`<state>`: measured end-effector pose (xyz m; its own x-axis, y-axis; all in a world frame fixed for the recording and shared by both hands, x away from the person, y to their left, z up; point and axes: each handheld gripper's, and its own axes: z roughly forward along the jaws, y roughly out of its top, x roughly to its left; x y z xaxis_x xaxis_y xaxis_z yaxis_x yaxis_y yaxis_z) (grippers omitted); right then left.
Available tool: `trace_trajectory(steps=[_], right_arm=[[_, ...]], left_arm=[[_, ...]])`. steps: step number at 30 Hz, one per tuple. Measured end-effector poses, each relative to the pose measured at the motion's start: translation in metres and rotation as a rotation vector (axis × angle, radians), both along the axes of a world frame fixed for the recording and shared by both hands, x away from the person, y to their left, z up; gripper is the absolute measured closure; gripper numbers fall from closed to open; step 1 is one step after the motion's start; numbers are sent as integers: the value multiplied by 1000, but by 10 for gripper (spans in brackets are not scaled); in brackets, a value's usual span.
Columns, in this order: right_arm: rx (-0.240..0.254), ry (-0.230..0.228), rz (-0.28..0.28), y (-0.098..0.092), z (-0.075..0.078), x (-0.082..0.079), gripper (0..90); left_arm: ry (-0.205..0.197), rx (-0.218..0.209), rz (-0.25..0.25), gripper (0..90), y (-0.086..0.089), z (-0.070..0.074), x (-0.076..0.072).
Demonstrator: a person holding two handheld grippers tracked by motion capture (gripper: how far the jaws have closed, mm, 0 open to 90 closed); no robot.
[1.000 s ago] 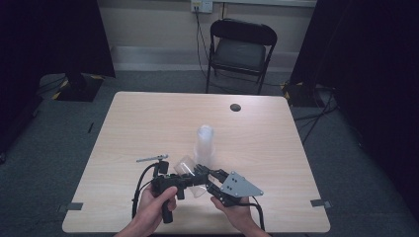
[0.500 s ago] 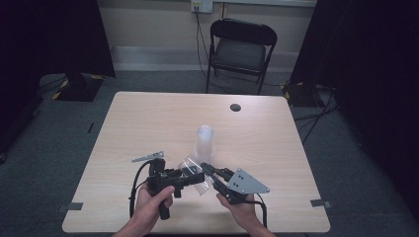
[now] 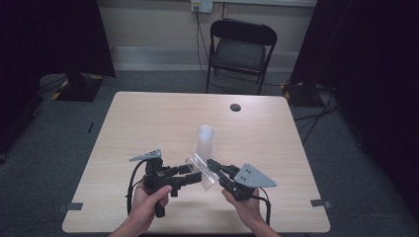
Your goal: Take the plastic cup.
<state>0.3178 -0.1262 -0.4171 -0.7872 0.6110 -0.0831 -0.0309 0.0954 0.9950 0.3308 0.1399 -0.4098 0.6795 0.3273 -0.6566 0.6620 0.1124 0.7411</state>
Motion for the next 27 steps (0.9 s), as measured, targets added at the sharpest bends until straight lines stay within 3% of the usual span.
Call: trace_trajectory(steps=[4, 7, 11, 16, 17, 19, 27], right_arm=[[-4, 12, 4, -4, 2, 1, 896], [-9, 58, 8, -7, 5, 2, 896], [-23, 100, 28, -9, 5, 5, 894], [-56, 144, 7, -13, 4, 8, 894], [-60, 187, 1, -16, 4, 9, 894], [-60, 200, 1, -17, 4, 9, 894], [-87, 356, 17, -20, -1, 15, 900]], left_arm=[[-41, 73, 1, 216, -1, 1, -1], [-98, 137, 8, 213, -4, 2, -3], [-134, 167, 10, 174, -4, 1, -4], [-174, 168, 13, 166, 2, 1, -5], [-196, 185, 20, 165, 4, 1, -6], [-225, 230, 31, 165, 7, 1, -6], [-344, 342, 46, 219, 7, -7, -12]])
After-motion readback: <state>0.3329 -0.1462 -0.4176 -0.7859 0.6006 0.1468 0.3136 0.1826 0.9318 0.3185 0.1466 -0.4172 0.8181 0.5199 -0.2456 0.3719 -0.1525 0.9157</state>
